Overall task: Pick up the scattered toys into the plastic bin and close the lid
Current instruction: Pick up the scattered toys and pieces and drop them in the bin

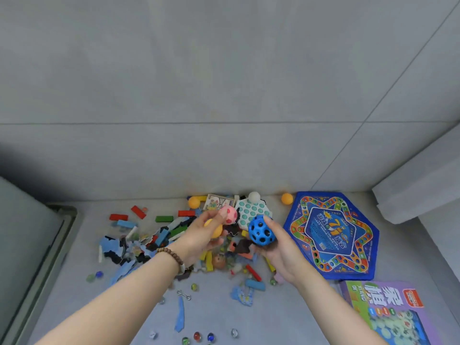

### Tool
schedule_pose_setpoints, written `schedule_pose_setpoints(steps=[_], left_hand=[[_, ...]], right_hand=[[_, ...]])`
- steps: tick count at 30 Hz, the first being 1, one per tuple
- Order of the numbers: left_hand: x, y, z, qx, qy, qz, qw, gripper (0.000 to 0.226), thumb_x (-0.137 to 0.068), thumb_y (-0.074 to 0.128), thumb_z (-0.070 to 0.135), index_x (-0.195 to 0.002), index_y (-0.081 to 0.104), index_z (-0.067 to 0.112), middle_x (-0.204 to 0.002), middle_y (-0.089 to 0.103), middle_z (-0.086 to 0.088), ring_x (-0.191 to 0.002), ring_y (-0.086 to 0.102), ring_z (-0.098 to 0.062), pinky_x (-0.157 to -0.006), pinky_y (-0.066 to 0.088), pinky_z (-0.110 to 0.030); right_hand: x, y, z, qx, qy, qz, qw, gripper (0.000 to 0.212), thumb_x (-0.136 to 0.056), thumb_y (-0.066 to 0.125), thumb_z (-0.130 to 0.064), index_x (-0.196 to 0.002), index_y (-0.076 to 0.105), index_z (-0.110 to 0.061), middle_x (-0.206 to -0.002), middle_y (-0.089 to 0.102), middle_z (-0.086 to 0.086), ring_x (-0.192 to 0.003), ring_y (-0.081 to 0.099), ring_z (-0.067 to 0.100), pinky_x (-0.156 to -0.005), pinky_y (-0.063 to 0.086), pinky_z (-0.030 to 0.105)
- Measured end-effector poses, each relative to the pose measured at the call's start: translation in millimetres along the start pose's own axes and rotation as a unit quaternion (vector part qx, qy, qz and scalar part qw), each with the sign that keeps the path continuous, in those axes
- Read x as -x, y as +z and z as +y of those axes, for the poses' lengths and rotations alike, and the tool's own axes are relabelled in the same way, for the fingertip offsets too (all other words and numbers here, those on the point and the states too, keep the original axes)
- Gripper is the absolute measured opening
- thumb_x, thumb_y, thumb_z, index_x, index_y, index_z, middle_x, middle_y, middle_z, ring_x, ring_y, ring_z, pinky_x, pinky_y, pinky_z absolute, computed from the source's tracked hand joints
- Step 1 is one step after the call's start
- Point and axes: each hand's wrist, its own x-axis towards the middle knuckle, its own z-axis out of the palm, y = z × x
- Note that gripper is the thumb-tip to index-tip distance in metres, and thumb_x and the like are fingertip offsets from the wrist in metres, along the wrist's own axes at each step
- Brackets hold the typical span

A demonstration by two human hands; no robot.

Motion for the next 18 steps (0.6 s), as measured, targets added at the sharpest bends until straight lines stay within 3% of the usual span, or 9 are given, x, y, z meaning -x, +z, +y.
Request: schedule_pose_setpoints(steps=[3,5,9,13,18], left_hand=[[39.6,-48.5,48.4,0.088,0.047,0.026,0.995,0.024,-0.090,0.053,0.037,-0.102,0.053,0.015,-0.077,0.059,-0.001,-0.061,0.057,-0.007,-0.051,0.051,-0.015],[69.5,-87.3,74.8,0.103,0.082,0.043,0.990,0.026,-0.091,0.052,0.035,-0.105,0.052,0.013,-0.079,0.058,-0.001,-0.062,0.058,-0.007,-0.054,0.053,-0.016],[132.0,-174.2,109.4,0.135,0.136,0.102,0.976,0.026,-0.093,0.051,0.033,-0.118,0.053,0.024,-0.087,0.056,0.003,-0.068,0.053,-0.007,-0.054,0.052,-0.015],[193.8,-272.2,110.0,0.175,0.148,0.209,0.951,0.031,-0.090,0.052,0.048,-0.102,0.063,0.021,-0.084,0.062,0.004,-0.064,0.053,-0.008,-0.046,0.048,-0.016],[256.7,-385.0,57.1,0.175,0.112,0.345,0.915,0.050,-0.093,0.036,0.056,-0.097,0.063,0.014,-0.083,0.066,-0.001,-0.062,0.054,-0.013,-0.043,0.048,-0.016]], right_hand=[[11.1,61.7,-24.9,0.110,-0.047,-0.020,0.993,0.032,-0.085,0.061,-0.031,-0.113,0.058,-0.015,-0.115,0.062,0.015,-0.096,0.064,0.023,-0.063,0.053,0.027],[21.6,107.6,-37.5,0.176,-0.059,-0.044,0.982,0.027,-0.085,0.061,-0.033,-0.107,0.059,-0.018,-0.109,0.063,0.009,-0.094,0.064,0.021,-0.064,0.054,0.026],[42.0,213.7,-47.1,0.297,-0.077,-0.110,0.946,0.032,-0.082,0.061,-0.044,-0.106,0.059,-0.023,-0.110,0.064,0.004,-0.101,0.064,0.017,-0.083,0.056,0.033],[57.3,329.2,-23.5,0.335,-0.091,-0.176,0.921,0.032,-0.083,0.063,-0.045,-0.106,0.058,-0.024,-0.106,0.065,0.000,-0.097,0.065,0.013,-0.081,0.056,0.029],[69.9,455.4,51.4,0.349,-0.048,-0.260,0.899,0.053,-0.074,0.076,-0.037,-0.116,0.053,-0.015,-0.113,0.061,0.004,-0.096,0.065,0.014,-0.073,0.058,0.027]])
